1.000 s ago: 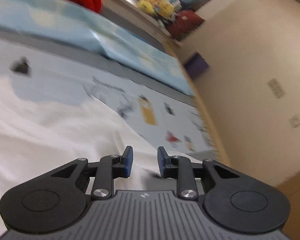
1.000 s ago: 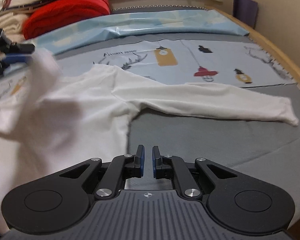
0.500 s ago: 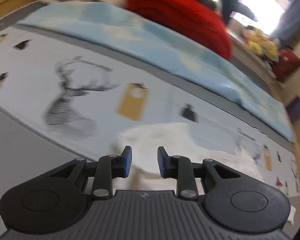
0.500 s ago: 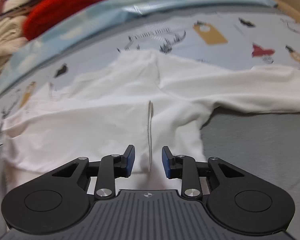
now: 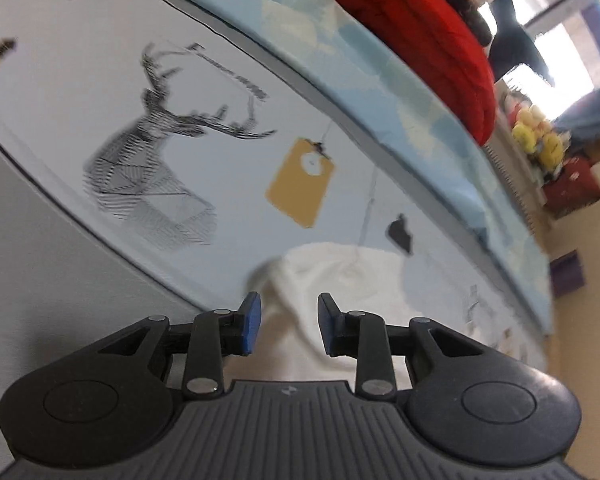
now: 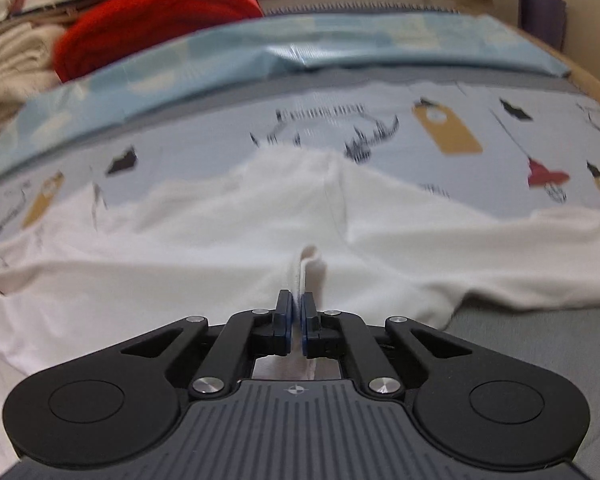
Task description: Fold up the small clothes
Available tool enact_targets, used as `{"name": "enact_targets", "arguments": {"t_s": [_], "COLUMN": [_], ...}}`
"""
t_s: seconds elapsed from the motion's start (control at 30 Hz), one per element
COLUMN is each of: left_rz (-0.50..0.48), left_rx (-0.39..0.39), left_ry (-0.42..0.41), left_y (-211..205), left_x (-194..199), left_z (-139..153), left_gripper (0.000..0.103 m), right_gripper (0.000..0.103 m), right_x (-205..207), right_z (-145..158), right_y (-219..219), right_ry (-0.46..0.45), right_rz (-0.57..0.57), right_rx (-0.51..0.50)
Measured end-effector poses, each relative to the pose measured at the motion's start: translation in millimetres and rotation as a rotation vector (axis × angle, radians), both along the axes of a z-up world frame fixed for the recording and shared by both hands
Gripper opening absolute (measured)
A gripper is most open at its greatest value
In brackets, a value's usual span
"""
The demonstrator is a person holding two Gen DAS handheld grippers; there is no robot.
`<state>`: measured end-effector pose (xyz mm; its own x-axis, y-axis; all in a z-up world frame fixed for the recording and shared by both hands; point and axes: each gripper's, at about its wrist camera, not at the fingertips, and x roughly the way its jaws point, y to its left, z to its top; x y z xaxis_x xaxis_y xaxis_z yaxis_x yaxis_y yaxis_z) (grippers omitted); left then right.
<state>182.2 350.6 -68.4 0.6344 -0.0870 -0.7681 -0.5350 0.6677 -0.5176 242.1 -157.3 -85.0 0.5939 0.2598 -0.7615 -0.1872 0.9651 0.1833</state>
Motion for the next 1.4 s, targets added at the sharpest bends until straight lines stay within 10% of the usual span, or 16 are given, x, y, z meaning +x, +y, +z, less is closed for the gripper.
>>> {"name": "enact_targets", "arguments": {"t_s": [0.17, 0.33, 0.6, 0.7, 0.83, 1.03, 1.2, 1.33, 1.4], "left_rz": [0.017, 0.005, 0.065, 0.053, -0.130, -0.376, -0.702, -0.770, -0.778], "left_rx": [-0.042, -0.048, 0.043, 0.128, 0.116, 0.152, 0.293, 0.504, 0.526], "left_ry": [0.051, 0.059, -0.114, -0.083, 0.032, 0.084, 0.132, 0.203, 0.206], "left_y": [-1.8, 4.8, 9.3, 7.7, -9.7, -48.5, -108.6, -129.0, -128.8], "left_x": [23.1, 39.2, 44.7, 45.2, 51.6, 44.4, 39.1, 34.1, 31.9], "left_z": [-22.2, -29.6, 3.5, 14.5, 8.1, 0.2, -16.3, -39.9, -43.5], "left_gripper": [0.033, 0.003, 0.005, 0.030, 0.030, 0.032, 0.059, 0.052, 0.032], "right_gripper": [0.004, 0.003, 0.002, 0.003, 0.005, 0.005, 0.005, 0.005, 0.005], "right_x": [4.8, 10.8, 36.4, 52.9, 79.2, 89.5, 94.2, 95.6, 96.3], "right_z": [8.0, 8.6, 45.4, 32.6, -10.7, -24.0, -21.1, -23.7, -25.5], "right_y": [-4.3, -9.8, -50.6, -55.2, -67.1, -81.0, -82.4, -81.0, -80.0], "right_ry": [-0.016, 0.005, -0.192, -0.208, -0.010, 0.043, 0.058, 0.076, 0.088], "right_rz": [0.041, 0.080, 0.008, -0.081, -0.150, -0.181, -0.193, -0.169, -0.165], "right_rx": [0.024, 0.051, 0.179, 0.072, 0.077, 0.080, 0.118, 0.127, 0.121]}}
